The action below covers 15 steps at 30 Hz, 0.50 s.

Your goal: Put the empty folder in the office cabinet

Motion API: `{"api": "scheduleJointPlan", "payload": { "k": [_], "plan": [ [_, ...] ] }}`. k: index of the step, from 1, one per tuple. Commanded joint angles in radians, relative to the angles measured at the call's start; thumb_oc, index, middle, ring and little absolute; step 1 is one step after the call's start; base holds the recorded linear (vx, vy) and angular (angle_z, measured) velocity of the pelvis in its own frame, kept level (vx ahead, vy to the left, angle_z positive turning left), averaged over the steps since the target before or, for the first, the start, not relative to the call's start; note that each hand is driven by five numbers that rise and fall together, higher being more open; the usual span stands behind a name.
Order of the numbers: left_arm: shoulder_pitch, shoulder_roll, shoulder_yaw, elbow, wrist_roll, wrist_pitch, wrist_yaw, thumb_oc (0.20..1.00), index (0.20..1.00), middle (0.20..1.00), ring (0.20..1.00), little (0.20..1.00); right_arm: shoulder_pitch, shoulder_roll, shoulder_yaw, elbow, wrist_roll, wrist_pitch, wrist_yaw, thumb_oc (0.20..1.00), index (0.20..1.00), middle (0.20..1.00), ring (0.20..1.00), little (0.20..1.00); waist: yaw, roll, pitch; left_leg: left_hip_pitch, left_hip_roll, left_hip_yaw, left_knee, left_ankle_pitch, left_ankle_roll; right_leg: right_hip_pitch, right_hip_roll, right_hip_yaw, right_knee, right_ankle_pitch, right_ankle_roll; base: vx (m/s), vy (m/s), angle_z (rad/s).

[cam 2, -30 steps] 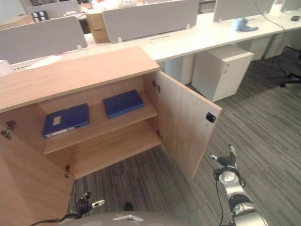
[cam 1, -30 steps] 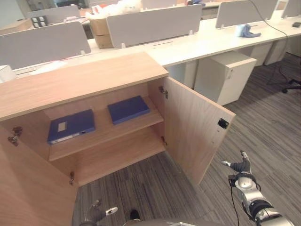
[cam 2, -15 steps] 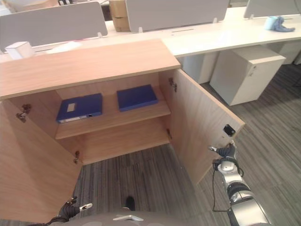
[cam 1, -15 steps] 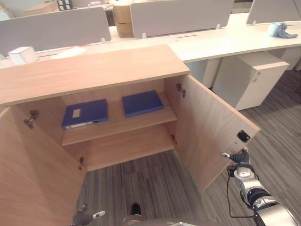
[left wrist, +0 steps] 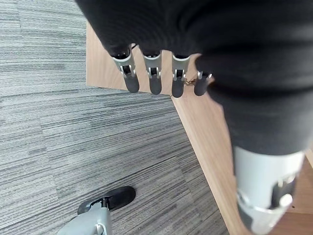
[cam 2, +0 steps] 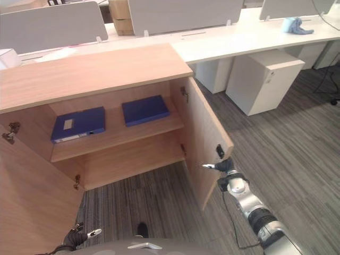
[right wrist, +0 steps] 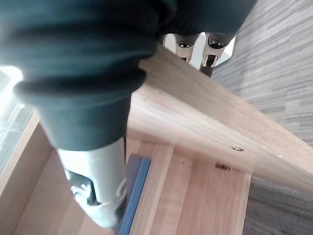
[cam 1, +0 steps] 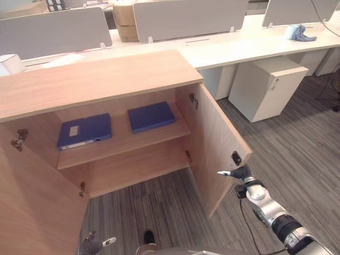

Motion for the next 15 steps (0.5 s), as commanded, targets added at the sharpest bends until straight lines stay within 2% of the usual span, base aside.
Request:
{"api": "scheduleJointPlan", "payload": {
  "k": [1, 5, 10, 11, 13, 15],
  "plan": [
    [-0.067, 0.036, -0.022, 0.049, 0.030, -0.019, 0.021, 1.000, 1.000, 1.000, 1.000, 1.000, -0.184, 0.078, 0.084, -0.102, -0.021, -0.079, 0.092, 1.000, 1.000, 1.000, 1.000, 1.000, 0.083, -0.023, -0.008, -0.032, -0.001, 0.013, -0.007, -0.007, -0.027, -0.008, 0.007, 0.013, 0.003, -0.013, -0.012, 0.00, 0.000, 0.00],
    [-0.069, 0.028, -0.026, 0.048, 0.008, -0.017, 0.023, 1.000, 1.000, 1.000, 1.000, 1.000, -0.272, 0.123, 0.158, -0.103, -0.035, -0.071, 0.111, 1.000, 1.000, 1.000, 1.000, 1.000, 0.106, -0.032, -0.010, -0.036, -0.001, 0.002, -0.007, -0.005, -0.026, -0.005, 0.007, 0.005, 0.003, -0.015, -0.014, 0.00, 0.000, 0.00],
    [-0.069, 0.028, -0.026, 0.044, 0.003, -0.018, 0.025, 1.000, 1.000, 1.000, 1.000, 1.000, -0.293, 0.135, 0.170, -0.098, -0.039, -0.069, 0.112, 1.000, 1.000, 1.000, 1.000, 1.000, 0.114, -0.034, -0.010, -0.038, -0.001, 0.000, -0.007, -0.005, -0.026, -0.005, 0.006, 0.002, 0.003, -0.015, -0.014, 0.01, 0.005, 0.08],
    [-0.073, 0.032, -0.030, 0.038, -0.017, -0.017, 0.034, 1.000, 1.000, 1.000, 1.000, 1.000, -0.365, 0.194, 0.203, -0.051, -0.057, -0.059, 0.103, 1.000, 1.000, 1.000, 1.000, 1.000, 0.148, -0.044, -0.012, -0.046, -0.007, -0.013, -0.007, -0.006, -0.023, -0.005, 0.005, -0.010, 0.003, -0.014, -0.014, 0.03, 0.024, 0.04],
    [-0.075, 0.034, -0.030, 0.035, -0.022, -0.017, 0.037, 1.000, 1.000, 1.000, 1.000, 1.000, -0.380, 0.208, 0.211, -0.038, -0.063, -0.057, 0.099, 1.000, 1.000, 1.000, 1.000, 1.000, 0.155, -0.048, -0.012, -0.048, -0.009, -0.017, -0.007, -0.007, -0.022, -0.004, 0.005, -0.013, 0.003, -0.014, -0.014, 0.03, 0.025, 0.16],
    [-0.080, 0.043, -0.028, 0.038, -0.042, -0.016, 0.050, 1.000, 1.000, 1.000, 1.000, 1.000, -0.428, 0.255, 0.213, 0.023, -0.076, -0.047, 0.077, 1.000, 1.000, 1.000, 1.000, 1.000, 0.190, -0.057, -0.011, -0.060, -0.019, -0.038, -0.007, -0.007, -0.018, -0.002, 0.001, -0.029, 0.003, -0.014, -0.014, 0.03, 0.035, 0.39]
  ]
}}
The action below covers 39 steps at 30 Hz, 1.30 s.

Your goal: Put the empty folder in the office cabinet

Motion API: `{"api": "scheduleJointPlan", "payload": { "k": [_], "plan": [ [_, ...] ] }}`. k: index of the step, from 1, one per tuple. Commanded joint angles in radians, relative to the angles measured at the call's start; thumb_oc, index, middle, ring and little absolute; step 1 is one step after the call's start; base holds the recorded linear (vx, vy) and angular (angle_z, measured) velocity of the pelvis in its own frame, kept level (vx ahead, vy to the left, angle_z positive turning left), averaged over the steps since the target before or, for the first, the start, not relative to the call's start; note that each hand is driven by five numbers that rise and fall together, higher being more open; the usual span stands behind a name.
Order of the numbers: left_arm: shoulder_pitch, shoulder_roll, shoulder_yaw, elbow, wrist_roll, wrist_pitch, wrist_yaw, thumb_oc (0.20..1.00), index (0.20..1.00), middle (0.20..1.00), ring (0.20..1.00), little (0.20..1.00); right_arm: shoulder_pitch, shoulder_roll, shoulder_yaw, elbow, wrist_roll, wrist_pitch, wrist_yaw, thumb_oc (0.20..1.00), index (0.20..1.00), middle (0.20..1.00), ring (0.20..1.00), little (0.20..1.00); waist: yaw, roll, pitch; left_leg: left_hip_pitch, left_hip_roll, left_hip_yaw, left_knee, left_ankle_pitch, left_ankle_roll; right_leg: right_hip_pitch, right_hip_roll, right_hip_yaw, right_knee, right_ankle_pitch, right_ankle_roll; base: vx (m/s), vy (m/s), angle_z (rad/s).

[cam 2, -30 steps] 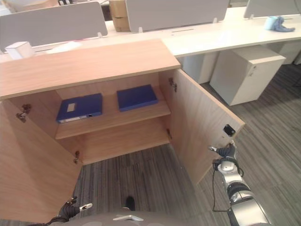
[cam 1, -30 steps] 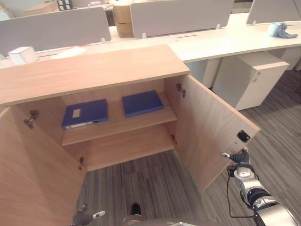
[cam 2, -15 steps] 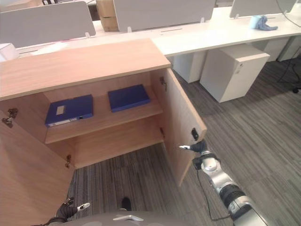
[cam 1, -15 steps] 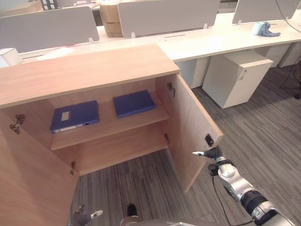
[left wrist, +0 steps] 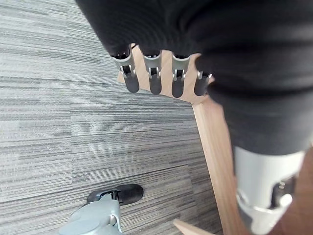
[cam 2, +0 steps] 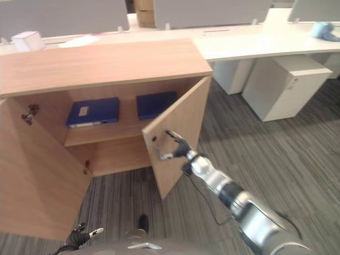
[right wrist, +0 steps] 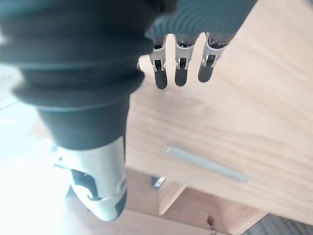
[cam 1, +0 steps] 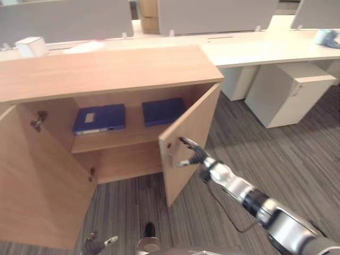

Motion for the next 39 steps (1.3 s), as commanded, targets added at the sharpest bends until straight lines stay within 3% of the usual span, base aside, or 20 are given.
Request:
{"api": "scheduleJointPlan", "payload": {
  "k": [1, 7, 13, 15, 17, 18, 21, 22, 25, 29, 31, 35, 39],
  "plan": [
    [-0.071, 0.074, -0.067, 0.042, -0.037, -0.017, 0.033, 1.000, 1.000, 1.000, 1.000, 1.000, -0.058, 0.052, -0.037, 0.029, -0.046, -0.071, -0.027, 1.000, 1.000, 1.000, 1.000, 1.000, 0.062, -0.015, -0.031, -0.039, -0.015, 0.006, -0.010, -0.010, -0.012, -0.019, -0.003, 0.022, 0.000, -0.009, -0.006, 0.00, 0.024, 0.32],
    [-0.090, 0.082, -0.067, 0.046, -0.034, -0.013, 0.043, 1.000, 1.000, 1.000, 1.000, 1.000, -0.063, 0.061, -0.056, 0.072, -0.062, -0.066, -0.051, 1.000, 1.000, 1.000, 1.000, 1.000, 0.069, -0.022, -0.030, -0.047, -0.024, -0.007, -0.010, -0.010, -0.008, -0.021, -0.009, 0.013, 0.000, -0.003, -0.006, -0.01, 0.006, 0.17],
    [-0.084, 0.102, -0.032, 0.006, 0.050, -0.033, 0.103, 1.000, 1.000, 1.000, 1.000, 1.000, 0.109, -0.056, -0.106, 0.027, -0.093, -0.071, -0.035, 1.000, 1.000, 1.000, 1.000, 1.000, 0.039, -0.019, -0.024, -0.028, -0.016, 0.002, -0.009, -0.002, -0.012, -0.006, -0.004, 0.026, 0.001, -0.005, -0.013, -0.06, -0.039, -0.03],
    [-0.041, 0.146, 0.058, -0.076, 0.153, -0.051, 0.202, 1.000, 1.000, 1.000, 1.000, 1.000, 0.364, -0.144, -0.172, -0.022, -0.130, -0.087, -0.014, 1.000, 1.000, 1.000, 1.000, 1.000, 0.033, -0.019, -0.007, -0.034, 0.007, -0.003, 0.008, 0.033, -0.030, 0.016, 0.020, 0.014, 0.007, -0.037, -0.027, -0.10, -0.156, -0.08],
    [-0.031, 0.150, 0.095, -0.098, 0.152, -0.052, 0.245, 1.000, 1.000, 1.000, 1.000, 1.000, 0.413, -0.149, -0.195, -0.008, -0.140, -0.088, -0.023, 1.000, 1.000, 1.000, 1.000, 1.000, 0.035, -0.016, 0.002, -0.042, 0.013, -0.012, 0.016, 0.052, -0.039, 0.022, 0.027, 0.007, 0.007, -0.044, -0.030, -0.10, -0.112, 0.01],
    [-0.015, 0.149, 0.171, -0.140, 0.105, -0.078, 0.322, 1.000, 1.000, 1.000, 1.000, 1.000, 0.474, -0.146, -0.237, 0.051, -0.160, -0.086, -0.051, 1.000, 1.000, 1.000, 1.000, 1.000, 0.044, -0.011, 0.034, -0.060, 0.009, -0.073, 0.050, 0.090, -0.070, 0.028, 0.031, 0.011, 0.011, -0.046, -0.034, -0.22, -0.077, -0.13],
    [0.051, 0.131, 0.243, -0.294, 0.088, -0.111, 0.370, 1.000, 1.000, 1.000, 1.000, 1.000, 0.556, -0.137, -0.308, 0.181, -0.207, -0.073, -0.091, 1.000, 1.000, 1.000, 1.000, 1.000, 0.043, -0.015, 0.070, -0.084, -0.002, -0.158, 0.123, 0.031, -0.068, 0.007, -0.005, -0.028, 0.016, -0.022, -0.027, -0.24, 0.017, -0.04],
    [0.051, 0.131, 0.243, -0.294, 0.088, -0.111, 0.370, 1.000, 1.000, 1.000, 1.000, 1.000, 0.556, -0.137, -0.308, 0.182, -0.207, -0.074, -0.091, 1.000, 1.000, 1.000, 1.000, 1.000, 0.042, -0.015, 0.069, -0.086, -0.002, -0.159, 0.123, 0.031, -0.068, 0.006, -0.005, -0.029, 0.015, -0.022, -0.027, -0.20, 0.045, 0.22],
    [0.108, 0.117, 0.322, -0.323, 0.112, -0.126, 0.433, 1.000, 1.000, 1.000, 1.000, 1.000, 0.648, -0.123, -0.371, 0.268, -0.231, -0.063, -0.101, 1.000, 1.000, 1.000, 1.000, 1.000, 0.016, -0.033, 0.070, -0.019, 0.035, -0.162, 0.149, -0.070, -0.046, -0.033, -0.054, -0.055, 0.027, 0.009, -0.013, -0.17, 0.094, 0.00],
    [0.148, 0.122, 0.395, -0.365, 0.201, -0.101, 0.513, 1.000, 1.000, 1.000, 1.000, 1.000, 0.724, -0.106, -0.458, 0.388, -0.248, -0.047, -0.116, 1.000, 1.000, 1.000, 1.000, 1.000, -0.021, -0.026, 0.035, 0.078, 0.105, -0.145, 0.121, -0.091, -0.070, -0.071, -0.091, -0.083, 0.033, 0.032, 0.005, -0.08, 0.192, 0.38],
    [0.154, 0.124, 0.402, -0.382, 0.236, -0.085, 0.524, 1.000, 1.000, 1.000, 1.000, 1.000, 0.745, -0.096, -0.487, 0.423, -0.246, -0.041, -0.123, 1.000, 1.000, 1.000, 1.000, 1.000, -0.039, -0.016, 0.018, 0.118, 0.119, -0.113, 0.062, -0.103, -0.082, -0.083, -0.101, -0.097, 0.032, 0.041, 0.018, -0.04, 0.202, 0.73],
    [0.124, 0.154, 0.382, -0.369, 0.260, -0.073, 0.515, 1.000, 1.000, 1.000, 1.000, 1.000, 0.750, -0.095, -0.524, 0.464, -0.244, -0.028, -0.135, 1.000, 1.000, 1.000, 1.000, 1.000, -0.051, -0.011, 0.018, 0.120, 0.107, -0.094, 0.002, -0.124, -0.090, -0.095, -0.121, -0.117, 0.035, 0.065, 0.032, -0.01, 0.191, 0.65],
    [0.060, 0.279, 0.422, -0.390, 0.275, -0.065, 0.534, 1.000, 1.000, 1.000, 1.000, 1.000, 0.734, -0.092, -0.525, 0.419, -0.240, -0.026, -0.137, 1.000, 1.000, 1.000, 1.000, 1.000, -0.068, -0.067, 0.041, 0.119, 0.044, -0.075, 0.006, -0.174, -0.061, -0.125, -0.181, -0.082, 0.043, 0.123, 0.067, 0.00, 0.202, 0.26]
  ]
}}
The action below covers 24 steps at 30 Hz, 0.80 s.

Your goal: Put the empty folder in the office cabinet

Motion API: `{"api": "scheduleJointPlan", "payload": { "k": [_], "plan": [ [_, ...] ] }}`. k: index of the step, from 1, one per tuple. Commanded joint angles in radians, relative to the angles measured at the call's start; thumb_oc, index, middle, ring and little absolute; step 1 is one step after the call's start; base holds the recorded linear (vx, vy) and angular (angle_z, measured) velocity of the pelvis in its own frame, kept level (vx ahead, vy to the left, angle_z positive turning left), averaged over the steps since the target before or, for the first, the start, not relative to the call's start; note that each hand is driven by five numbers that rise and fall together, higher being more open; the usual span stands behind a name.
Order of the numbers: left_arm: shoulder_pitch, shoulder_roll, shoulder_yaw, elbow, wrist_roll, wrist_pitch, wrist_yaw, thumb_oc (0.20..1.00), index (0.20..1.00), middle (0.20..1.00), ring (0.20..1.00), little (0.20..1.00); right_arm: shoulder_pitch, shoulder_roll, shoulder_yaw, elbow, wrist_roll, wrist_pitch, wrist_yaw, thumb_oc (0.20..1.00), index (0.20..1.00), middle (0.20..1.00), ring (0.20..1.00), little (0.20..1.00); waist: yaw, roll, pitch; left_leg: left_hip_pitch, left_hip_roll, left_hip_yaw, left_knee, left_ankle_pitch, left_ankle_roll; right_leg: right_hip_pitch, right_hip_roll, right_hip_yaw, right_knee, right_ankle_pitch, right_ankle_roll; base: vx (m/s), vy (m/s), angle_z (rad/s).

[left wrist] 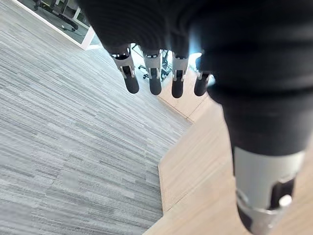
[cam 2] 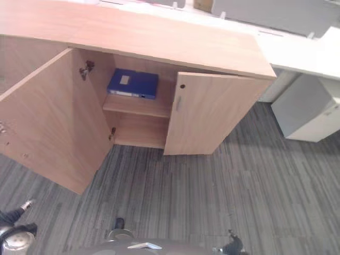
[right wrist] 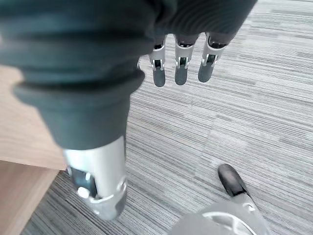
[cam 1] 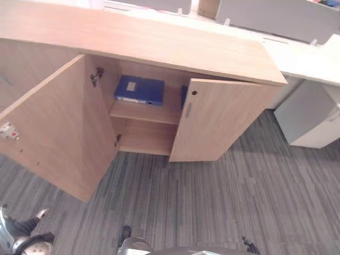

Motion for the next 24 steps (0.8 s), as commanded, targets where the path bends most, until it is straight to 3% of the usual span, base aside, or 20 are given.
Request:
{"api": "scheduleJointPlan", "payload": {
  "k": [1, 5, 9, 11, 21, 24],
  "plan": [
    [-0.031, 0.059, 0.028, 0.000, 0.052, -0.029, 0.049, 1.000, 1.000, 1.000, 1.000, 1.000, -0.036, -0.107, 0.006, -0.048, -0.007, -0.004, -0.026, 1.000, 1.000, 1.000, 1.000, 1.000, 0.000, 0.076, -0.030, -0.005, 0.049, 0.045, 0.007, 0.009, 0.002, -0.056, 0.017, 0.063, -0.014, -0.062, 0.073, -0.04, 0.143, -0.02],
    [-0.082, 0.134, 0.040, 0.068, 0.039, -0.032, 0.051, 1.000, 1.000, 1.000, 1.000, 1.000, -0.030, -0.097, 0.019, -0.092, 0.006, -0.008, -0.020, 1.000, 1.000, 1.000, 1.000, 1.000, -0.037, 0.033, -0.028, 0.012, 0.006, 0.091, 0.000, -0.018, 0.024, -0.089, -0.015, 0.104, -0.018, -0.015, 0.097, -0.01, 0.120, -0.44],
    [-0.106, 0.165, 0.028, 0.089, 0.032, -0.035, 0.038, 1.000, 1.000, 1.000, 1.000, 1.000, -0.029, -0.100, 0.025, -0.104, 0.009, -0.010, -0.015, 1.000, 1.000, 1.000, 1.000, 1.000, -0.048, 0.023, -0.027, 0.016, 0.000, 0.104, 0.000, -0.023, 0.028, -0.096, -0.020, 0.114, -0.018, -0.006, 0.102, 0.00, 0.070, -0.30],
    [-0.204, 0.335, 0.018, 0.247, 0.061, -0.013, 0.072, 1.000, 1.000, 1.000, 1.000, 1.000, -0.013, -0.102, 0.061, -0.145, 0.011, -0.021, -0.003, 1.000, 1.000, 1.000, 1.000, 1.000, -0.098, -0.034, -0.019, 0.063, -0.030, 0.166, -0.003, -0.058, 0.051, -0.131, -0.030, 0.182, -0.010, 0.037, 0.123, 0.02, 0.161, -0.20],
    [-0.322, 0.503, -0.021, 0.472, 0.043, 0.009, 0.019, 1.000, 1.000, 1.000, 1.000, 1.000, 0.019, -0.096, 0.072, -0.154, 0.039, -0.026, -0.002, 1.000, 1.000, 1.000, 1.000, 1.000, -0.166, -0.128, -0.005, 0.133, -0.037, 0.261, -0.006, -0.093, 0.064, -0.172, -0.015, 0.269, -0.002, 0.118, 0.139, 0.02, 0.023, -0.25],
    [-0.336, 0.507, -0.041, 0.424, 0.022, 0.012, -0.027, 1.000, 1.000, 1.000, 1.000, 1.000, 0.022, -0.094, 0.070, -0.154, 0.044, -0.021, 0.003, 1.000, 1.000, 1.000, 1.000, 1.000, -0.169, -0.139, 0.004, 0.143, -0.028, 0.280, -0.004, -0.100, 0.063, -0.178, -0.005, 0.286, 0.000, 0.133, 0.139, 0.00, -0.030, -0.21]
  ]
}}
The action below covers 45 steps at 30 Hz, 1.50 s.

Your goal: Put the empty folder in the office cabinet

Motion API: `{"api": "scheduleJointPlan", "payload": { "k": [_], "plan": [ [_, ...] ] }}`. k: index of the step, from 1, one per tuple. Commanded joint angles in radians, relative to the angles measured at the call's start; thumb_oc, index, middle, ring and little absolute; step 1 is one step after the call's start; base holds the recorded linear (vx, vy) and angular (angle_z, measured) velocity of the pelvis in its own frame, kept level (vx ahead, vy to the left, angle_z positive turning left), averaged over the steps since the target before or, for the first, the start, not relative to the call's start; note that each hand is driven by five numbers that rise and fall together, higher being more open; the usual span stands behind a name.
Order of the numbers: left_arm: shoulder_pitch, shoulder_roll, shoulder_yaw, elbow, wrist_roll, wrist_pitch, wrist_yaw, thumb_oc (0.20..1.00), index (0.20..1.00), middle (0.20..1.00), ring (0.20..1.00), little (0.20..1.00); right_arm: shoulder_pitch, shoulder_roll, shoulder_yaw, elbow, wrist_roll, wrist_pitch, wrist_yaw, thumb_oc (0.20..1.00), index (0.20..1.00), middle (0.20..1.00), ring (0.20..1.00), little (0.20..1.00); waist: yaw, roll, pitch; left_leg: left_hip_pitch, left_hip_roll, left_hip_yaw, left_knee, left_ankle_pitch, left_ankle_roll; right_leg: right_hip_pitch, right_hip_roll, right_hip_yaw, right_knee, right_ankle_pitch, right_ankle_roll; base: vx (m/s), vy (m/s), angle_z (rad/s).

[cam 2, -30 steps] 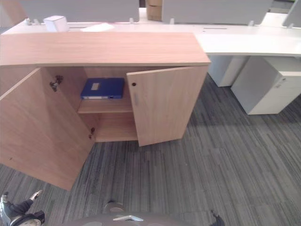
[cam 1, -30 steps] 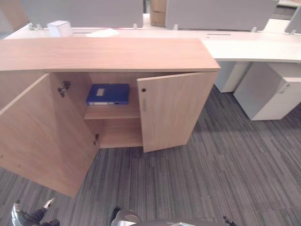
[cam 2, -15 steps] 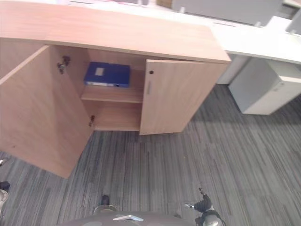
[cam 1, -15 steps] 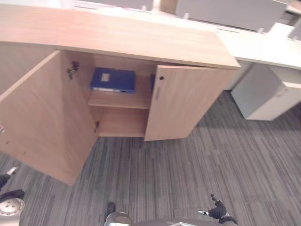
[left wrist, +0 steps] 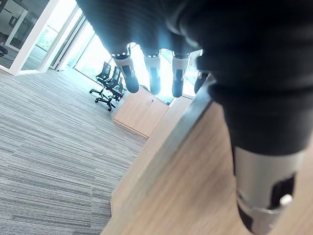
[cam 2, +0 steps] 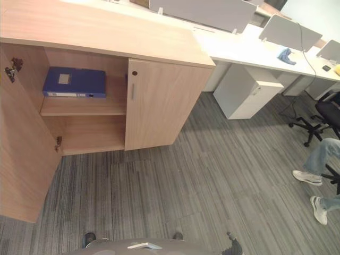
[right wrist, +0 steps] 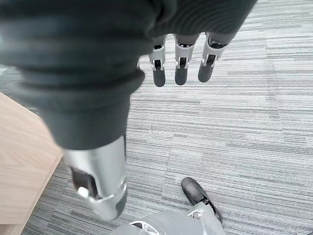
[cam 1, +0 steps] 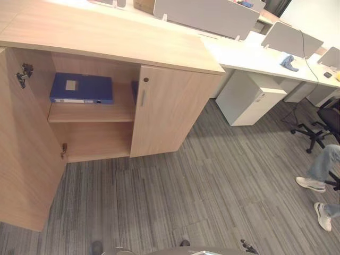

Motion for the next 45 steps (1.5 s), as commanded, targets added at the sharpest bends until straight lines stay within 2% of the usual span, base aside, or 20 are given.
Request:
{"api": "scheduleJointPlan", "payload": {
  "k": [1, 2, 4, 8, 10, 11, 16, 18, 24, 28, 30, 32, 33, 38, 40, 43, 44, 45],
  "plan": [
    [-0.065, 0.069, -0.088, -0.057, 0.014, -0.054, -0.108, 1.000, 1.000, 1.000, 1.000, 1.000, -0.095, -0.057, 0.007, -0.006, 0.031, -0.018, -0.007, 1.000, 1.000, 1.000, 1.000, 1.000, -0.036, 0.029, 0.021, 0.063, -0.036, 0.068, -0.009, -0.097, 0.082, -0.074, -0.018, 0.069, 0.016, 0.140, 0.050, 0.01, -0.016, -0.35],
    [-0.065, 0.069, -0.090, -0.057, 0.013, -0.053, -0.109, 1.000, 1.000, 1.000, 1.000, 1.000, -0.094, -0.057, 0.006, -0.007, 0.031, -0.018, -0.007, 1.000, 1.000, 1.000, 1.000, 1.000, -0.033, 0.033, 0.023, 0.068, -0.032, 0.070, -0.007, -0.103, 0.081, -0.069, -0.014, 0.069, 0.016, 0.138, 0.050, 0.03, -0.007, -0.22],
    [-0.076, 0.033, -0.132, -0.094, -0.013, -0.065, -0.185, 1.000, 1.000, 1.000, 1.000, 1.000, -0.079, -0.054, 0.007, -0.018, 0.018, -0.014, 0.006, 1.000, 1.000, 1.000, 1.000, 1.000, -0.052, 0.024, 0.012, 0.084, -0.036, 0.087, -0.009, -0.110, 0.081, -0.069, -0.016, 0.080, 0.013, 0.150, 0.050, 0.05, 0.000, 0.01],
    [-0.146, -0.076, -0.230, -0.035, -0.049, -0.077, -0.234, 1.000, 1.000, 1.000, 1.000, 1.000, -0.073, -0.068, 0.014, -0.068, 0.005, -0.014, 0.019, 1.000, 1.000, 1.000, 1.000, 1.000, -0.104, 0.032, -0.014, 0.103, -0.044, 0.106, -0.010, -0.119, 0.082, -0.075, -0.015, 0.104, 0.010, 0.148, 0.050, 0.01, 0.015, -0.07],
    [-0.158, -0.138, -0.277, -0.050, -0.051, -0.078, -0.253, 1.000, 1.000, 1.000, 1.000, 1.000, -0.071, -0.071, 0.009, -0.076, -0.003, -0.014, 0.017, 1.000, 1.000, 1.000, 1.000, 1.000, -0.123, 0.046, -0.025, 0.110, -0.049, 0.113, -0.010, -0.123, 0.085, -0.078, -0.015, 0.112, 0.008, 0.143, 0.050, 0.03, 0.026, -0.08],
    [-0.181, -0.191, -0.324, -0.026, -0.044, -0.080, -0.272, 1.000, 1.000, 1.000, 1.000, 1.000, -0.069, -0.077, 0.006, -0.099, -0.012, -0.012, 0.023, 1.000, 1.000, 1.000, 1.000, 1.000, -0.146, 0.060, -0.039, 0.118, -0.053, 0.121, -0.010, -0.125, 0.085, -0.078, -0.014, 0.123, 0.007, 0.135, 0.050, 0.04, 0.020, -0.04],
    [-0.216, -0.255, -0.369, -0.004, -0.061, -0.080, -0.294, 1.000, 1.000, 1.000, 1.000, 1.000, -0.064, -0.091, -0.003, -0.118, -0.019, -0.010, 0.029, 1.000, 1.000, 1.000, 1.000, 1.000, -0.176, 0.090, -0.061, 0.124, -0.055, 0.124, -0.010, -0.126, 0.084, -0.078, -0.012, 0.131, 0.003, 0.122, 0.050, 0.04, 0.004, -0.13],
    [-0.256, -0.288, -0.402, 0.014, -0.083, -0.078, -0.312, 1.000, 1.000, 1.000, 1.000, 1.000, -0.062, -0.104, -0.012, -0.121, -0.026, -0.008, 0.030, 1.000, 1.000, 1.000, 1.000, 1.000, -0.202, 0.119, -0.078, 0.123, -0.053, 0.124, -0.010, -0.124, 0.081, -0.077, -0.008, 0.133, -0.004, 0.108, 0.047, 0.05, -0.018, -0.29],
    [-0.371, -0.240, -0.435, 0.054, -0.116, -0.075, -0.326, 1.000, 1.000, 1.000, 1.000, 1.000, -0.045, -0.157, -0.035, -0.156, -0.043, -0.006, 0.033, 1.000, 1.000, 1.000, 1.000, 1.000, -0.247, 0.173, -0.108, 0.124, -0.038, 0.135, -0.010, -0.112, 0.067, -0.080, 0.012, 0.140, -0.008, 0.083, 0.039, 0.05, -0.024, -0.34],
    [-0.371, -0.240, -0.435, 0.054, -0.116, -0.075, -0.326, 1.000, 1.000, 1.000, 1.000, 1.000, -0.045, -0.157, -0.035, -0.156, -0.043, -0.006, 0.033, 1.000, 1.000, 1.000, 1.000, 1.000, -0.247, 0.173, -0.108, 0.124, -0.038, 0.135, -0.010, -0.112, 0.067, -0.080, 0.012, 0.140, -0.008, 0.083, 0.039, 0.01, -0.005, -0.23],
    [-0.439, -0.196, -0.442, 0.031, -0.141, -0.073, -0.308, 1.000, 1.000, 1.000, 1.000, 1.000, -0.046, -0.173, -0.040, -0.144, -0.052, -0.002, 0.028, 1.000, 1.000, 1.000, 1.000, 1.000, -0.247, 0.194, -0.113, 0.122, -0.031, 0.132, -0.010, -0.105, 0.061, -0.073, 0.020, 0.135, -0.012, 0.072, 0.034, 0.02, -0.047, -0.13],
    [-0.493, -0.130, -0.399, 0.051, -0.191, -0.072, -0.250, 1.000, 1.000, 1.000, 1.000, 1.000, -0.053, -0.186, -0.060, -0.096, -0.052, 0.004, 0.008, 1.000, 1.000, 1.000, 1.000, 1.000, -0.226, 0.218, -0.113, 0.108, -0.012, 0.111, -0.010, -0.084, 0.049, -0.061, 0.030, 0.119, -0.013, 0.053, 0.026, 0.00, -0.078, -0.09],
    [-0.488, -0.117, -0.389, 0.056, -0.197, -0.070, -0.251, 1.000, 1.000, 1.000, 1.000, 1.000, -0.058, -0.190, -0.064, -0.087, -0.052, 0.004, 0.004, 1.000, 1.000, 1.000, 1.000, 1.000, -0.221, 0.223, -0.113, 0.106, -0.009, 0.108, -0.010, -0.081, 0.048, -0.058, 0.031, 0.114, -0.013, 0.050, 0.026, 0.00, -0.040, 0.06],
    [-0.465, -0.092, -0.378, 0.065, -0.183, -0.067, -0.261, 1.000, 1.000, 1.000, 1.000, 1.000, -0.062, -0.196, -0.073, -0.088, -0.047, 0.002, -0.001, 1.000, 1.000, 1.000, 1.000, 1.000, -0.214, 0.229, -0.113, 0.101, -0.007, 0.101, -0.010, -0.077, 0.046, -0.055, 0.032, 0.107, -0.013, 0.047, 0.024, 0.00, 0.005, 0.23],
    [-0.384, -0.076, -0.320, 0.111, -0.164, -0.055, -0.275, 1.000, 1.000, 1.000, 1.000, 1.000, -0.058, -0.189, -0.104, -0.054, -0.037, 0.003, -0.011, 1.000, 1.000, 1.000, 1.000, 1.000, -0.188, 0.231, -0.110, 0.091, -0.016, 0.078, -0.010, -0.077, 0.052, -0.041, 0.019, 0.089, -0.008, 0.051, 0.027, -0.02, 0.097, 0.12],
    [-0.344, -0.108, -0.320, 0.082, -0.150, -0.053, -0.278, 1.000, 1.000, 1.000, 1.000, 1.000, -0.058, -0.175, -0.116, -0.040, -0.028, 0.004, -0.019, 1.000, 1.000, 1.000, 1.000, 1.000, -0.179, 0.224, -0.108, 0.065, -0.032, 0.046, -0.010, -0.073, 0.060, -0.046, -0.002, 0.084, 0.009, 0.061, 0.031, -0.04, 0.049, 0.17],
    [-0.313, -0.162, -0.337, 0.057, -0.147, -0.054, -0.280, 1.000, 1.000, 1.000, 1.000, 1.000, -0.062, -0.156, -0.119, -0.023, -0.017, 0.008, -0.021, 1.000, 1.000, 1.000, 1.000, 1.000, -0.179, 0.221, -0.097, 0.048, -0.036, 0.026, -0.010, -0.069, 0.064, -0.057, -0.013, 0.109, 0.031, 0.072, 0.036, -0.05, 0.008, 0.52],
    [-0.313, -0.162, -0.337, 0.057, -0.147, -0.054, -0.280, 1.000, 1.000, 1.000, 1.000, 1.000, -0.062, -0.156, -0.119, -0.023, -0.017, 0.008, -0.021, 1.000, 1.000, 1.000, 1.000, 1.000, -0.179, 0.221, -0.097, 0.048, -0.036, 0.026, -0.010, -0.069, 0.064, -0.057, -0.013, 0.109, 0.031, 0.072, 0.036, -0.06, -0.002, 0.68]
  ]
}}
